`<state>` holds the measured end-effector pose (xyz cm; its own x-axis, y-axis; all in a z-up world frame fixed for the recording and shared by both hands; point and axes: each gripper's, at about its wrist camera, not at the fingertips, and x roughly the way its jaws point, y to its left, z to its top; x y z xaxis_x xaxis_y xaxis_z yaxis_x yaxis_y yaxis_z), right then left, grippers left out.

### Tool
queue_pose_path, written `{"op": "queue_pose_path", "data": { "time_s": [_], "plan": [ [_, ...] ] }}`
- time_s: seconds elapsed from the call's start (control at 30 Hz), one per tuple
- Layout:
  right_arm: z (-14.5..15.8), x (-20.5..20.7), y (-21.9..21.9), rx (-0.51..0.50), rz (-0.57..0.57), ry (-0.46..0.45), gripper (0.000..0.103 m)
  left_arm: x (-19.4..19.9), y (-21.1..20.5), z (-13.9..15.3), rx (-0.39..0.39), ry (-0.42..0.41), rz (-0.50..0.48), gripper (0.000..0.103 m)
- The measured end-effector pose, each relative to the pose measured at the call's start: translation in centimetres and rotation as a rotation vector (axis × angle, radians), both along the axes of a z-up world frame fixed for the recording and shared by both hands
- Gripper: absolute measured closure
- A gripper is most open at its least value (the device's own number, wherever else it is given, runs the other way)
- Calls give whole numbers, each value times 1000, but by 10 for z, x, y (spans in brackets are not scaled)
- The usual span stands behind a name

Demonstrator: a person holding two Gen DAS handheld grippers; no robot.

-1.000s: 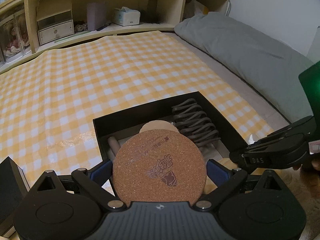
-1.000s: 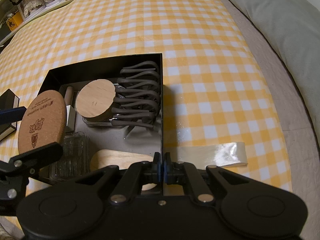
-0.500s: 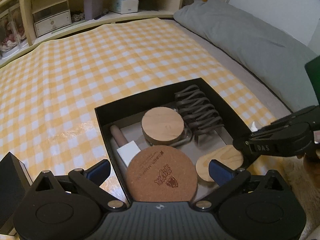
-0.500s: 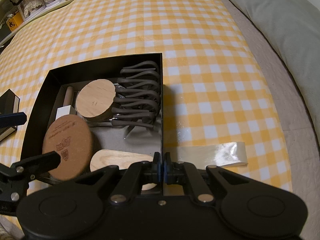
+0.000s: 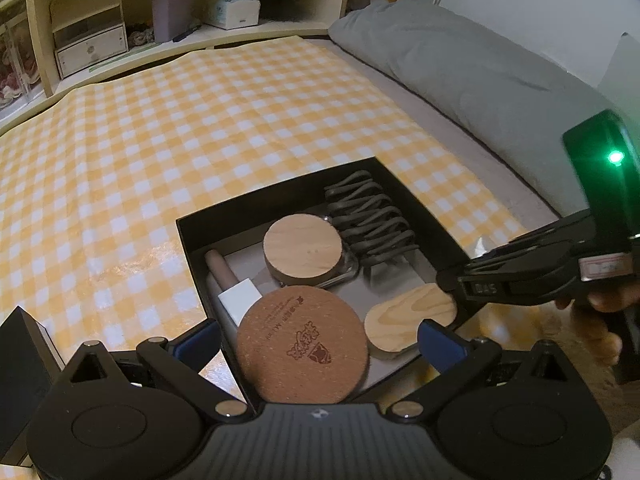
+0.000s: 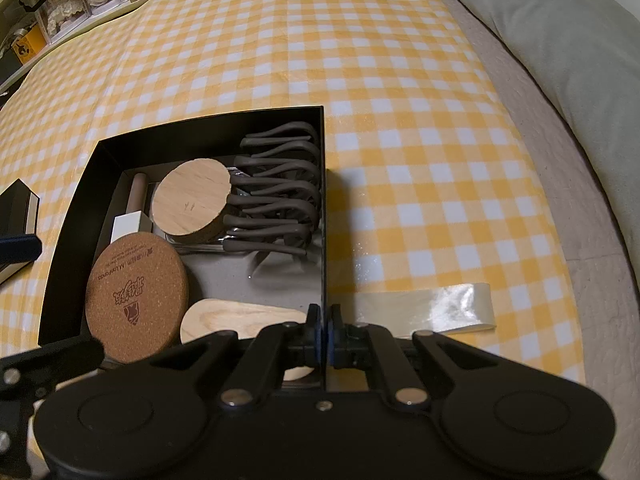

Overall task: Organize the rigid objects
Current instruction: 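Move the left gripper to the black box lid on the cloth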

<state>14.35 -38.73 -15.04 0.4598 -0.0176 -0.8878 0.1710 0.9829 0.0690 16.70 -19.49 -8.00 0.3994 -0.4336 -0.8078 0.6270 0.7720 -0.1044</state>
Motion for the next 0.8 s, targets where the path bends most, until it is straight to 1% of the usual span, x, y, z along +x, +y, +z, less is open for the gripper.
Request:
{"op": "queue_pose_path", "data": {
  "time_s": [0.17,0.27,0.43,0.6,0.8],
  "plan": [
    [0,0,0,0,0,0,99,-10,3,21,-33,-23,-4,0],
    [0,0,0,0,0,0,99,-18,7,40,-64,-59,-20,0],
    [0,0,0,-1,0,0,99,-25,21,67,-106,-115,13,0],
    [0,0,0,-1,1,0,99,-16,50,85,-102,-201,130,0],
    [0,0,0,-1,1,0,99,21,102,87,-71,-218,310,0]
  ]
}}
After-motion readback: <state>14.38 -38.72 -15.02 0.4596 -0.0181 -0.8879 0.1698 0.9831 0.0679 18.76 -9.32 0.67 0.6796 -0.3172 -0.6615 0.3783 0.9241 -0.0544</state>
